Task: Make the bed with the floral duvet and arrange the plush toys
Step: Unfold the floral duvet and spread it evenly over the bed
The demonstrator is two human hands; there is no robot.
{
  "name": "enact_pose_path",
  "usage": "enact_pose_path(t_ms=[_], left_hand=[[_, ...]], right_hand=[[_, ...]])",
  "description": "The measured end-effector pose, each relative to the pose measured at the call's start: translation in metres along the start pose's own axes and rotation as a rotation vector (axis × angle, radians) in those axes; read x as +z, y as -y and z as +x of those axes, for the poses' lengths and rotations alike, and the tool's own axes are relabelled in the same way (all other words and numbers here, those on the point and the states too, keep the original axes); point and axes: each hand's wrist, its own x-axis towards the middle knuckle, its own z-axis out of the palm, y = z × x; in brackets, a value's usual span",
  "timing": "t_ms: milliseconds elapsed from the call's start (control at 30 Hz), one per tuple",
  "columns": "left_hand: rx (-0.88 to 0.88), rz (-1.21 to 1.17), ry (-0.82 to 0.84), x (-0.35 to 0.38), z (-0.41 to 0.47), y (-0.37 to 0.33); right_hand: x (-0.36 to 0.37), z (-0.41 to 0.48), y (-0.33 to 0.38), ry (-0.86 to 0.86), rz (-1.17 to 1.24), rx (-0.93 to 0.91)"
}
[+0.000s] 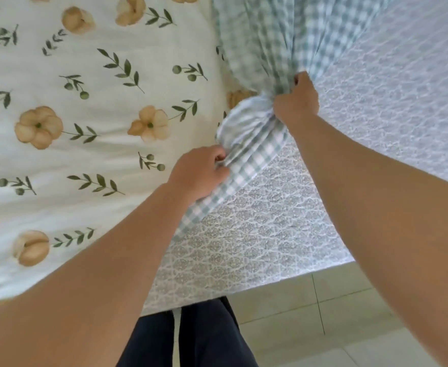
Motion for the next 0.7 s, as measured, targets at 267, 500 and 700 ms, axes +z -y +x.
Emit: enact_pose_path(t_ms=[267, 500, 700], left_hand=[[0.369, 0.068, 0.149, 0.054, -0.043, -0.044], [0.349, 0.005, 0.253, 0.085, -0.06, -0.043], [0.028, -0.254, 0.262, 0.082, -0.064, -0.025]], right_hand=[[-0.028, -0.034, -0.116, -0.135, 0.492, 0.602], [-0.03, -0.053, -0.128, -0.205, 0.334, 0.579], [-0.018, -0.052, -0.056, -0.124, -0.286, -0.171]])
